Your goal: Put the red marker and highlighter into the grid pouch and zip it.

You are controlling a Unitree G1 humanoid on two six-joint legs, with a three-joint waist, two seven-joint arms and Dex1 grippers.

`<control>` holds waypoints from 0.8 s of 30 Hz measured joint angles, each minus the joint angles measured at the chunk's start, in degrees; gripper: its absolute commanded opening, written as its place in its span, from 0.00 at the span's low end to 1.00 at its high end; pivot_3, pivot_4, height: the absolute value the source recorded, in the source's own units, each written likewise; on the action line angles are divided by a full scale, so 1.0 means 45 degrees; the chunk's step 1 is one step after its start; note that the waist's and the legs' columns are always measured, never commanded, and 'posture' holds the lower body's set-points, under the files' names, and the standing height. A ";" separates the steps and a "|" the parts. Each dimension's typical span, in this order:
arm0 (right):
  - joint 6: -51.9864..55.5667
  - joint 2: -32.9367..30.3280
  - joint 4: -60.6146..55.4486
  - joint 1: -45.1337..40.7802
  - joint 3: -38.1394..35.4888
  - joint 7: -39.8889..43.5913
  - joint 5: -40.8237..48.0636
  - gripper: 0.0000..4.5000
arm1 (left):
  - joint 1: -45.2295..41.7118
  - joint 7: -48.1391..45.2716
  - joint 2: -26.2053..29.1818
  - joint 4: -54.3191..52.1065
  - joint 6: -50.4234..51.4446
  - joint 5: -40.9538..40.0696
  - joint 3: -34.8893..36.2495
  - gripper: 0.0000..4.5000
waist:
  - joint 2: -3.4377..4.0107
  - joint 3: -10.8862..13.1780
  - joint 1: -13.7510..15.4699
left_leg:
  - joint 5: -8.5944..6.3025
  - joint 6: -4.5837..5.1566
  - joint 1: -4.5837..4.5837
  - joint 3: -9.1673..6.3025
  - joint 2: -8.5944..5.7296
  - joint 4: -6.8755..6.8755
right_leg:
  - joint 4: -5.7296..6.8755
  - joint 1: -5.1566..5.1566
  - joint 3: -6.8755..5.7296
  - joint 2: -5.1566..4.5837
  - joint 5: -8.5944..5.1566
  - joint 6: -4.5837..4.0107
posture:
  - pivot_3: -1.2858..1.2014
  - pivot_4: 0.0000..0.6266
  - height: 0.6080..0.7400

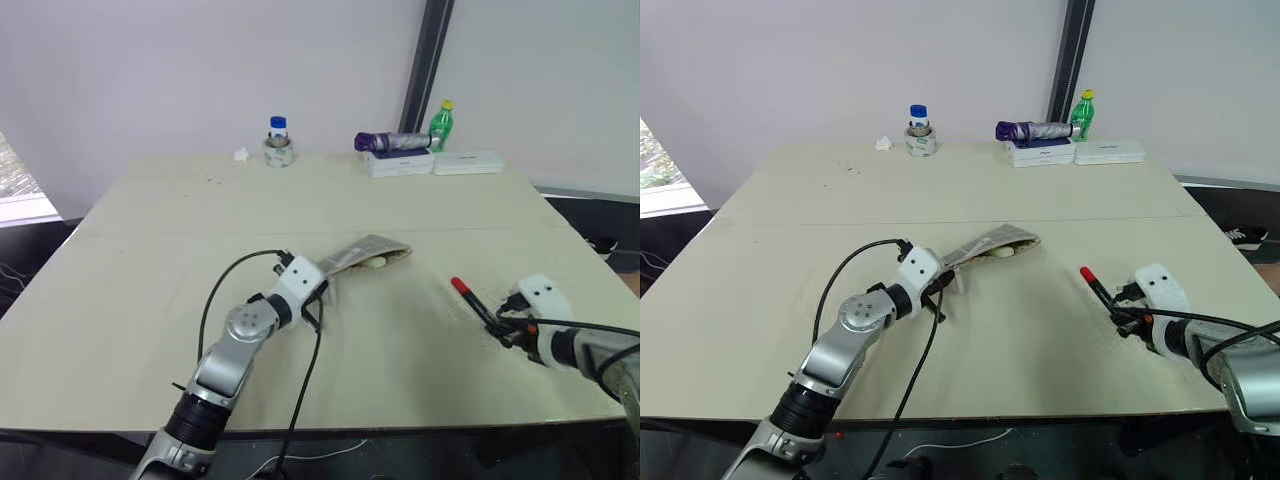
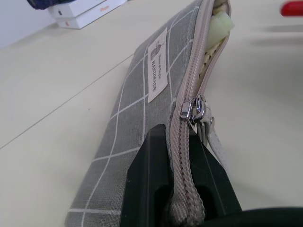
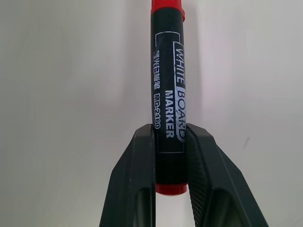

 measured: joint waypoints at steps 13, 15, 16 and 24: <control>-0.1822 -0.1366 -0.2032 -0.2683 0.2958 0.1905 0.0246 0.07 | -0.0121 -0.1099 0.0937 0.0249 -0.1131 -0.0249 0.0176 0.00 | -0.0013 0.0007 0.0049 | -0.0002 0.0002 -0.0010 -0.0012 0.0004 0.0001 | -0.0020 0.0004 -0.0002 -0.0007 0.0003 0.0006 | 0.52 0.24 0.98; -0.1897 -0.1476 -0.1971 -0.3018 0.3574 0.1832 -0.0119 0.07 | -0.0116 -0.1122 0.0944 0.0244 -0.1145 -0.0224 0.0152 0.00 | -0.0013 0.0007 0.0042 | -0.0002 0.0003 -0.0017 -0.0011 0.0002 0.0002 | -0.0020 -0.0004 -0.0002 -0.0012 0.0003 0.0006 | 0.52 0.24 0.98; -0.2003 -0.1721 -0.1896 -0.3079 0.3911 0.1824 -0.0420 0.07 | -0.0114 -0.1138 0.0944 0.0234 -0.1163 -0.0217 0.0132 0.00 | -0.0013 0.0007 0.0053 | -0.0002 0.0004 -0.0018 -0.0013 0.0002 0.0003 | -0.0020 -0.0003 -0.0003 -0.0014 0.0003 0.0007 | 0.52 0.24 0.98; -0.2464 -0.1944 -0.0987 -0.3397 0.4819 0.1775 -0.1680 0.07 | -0.0112 -0.1307 0.1125 0.0116 -0.1473 0.0116 -0.0239 0.00 | -0.0013 0.0007 0.0025 | -0.0003 0.0004 -0.0019 -0.0011 0.0002 0.0000 | -0.0021 -0.0006 -0.0003 -0.0012 0.0003 0.0006 | 0.52 0.24 0.98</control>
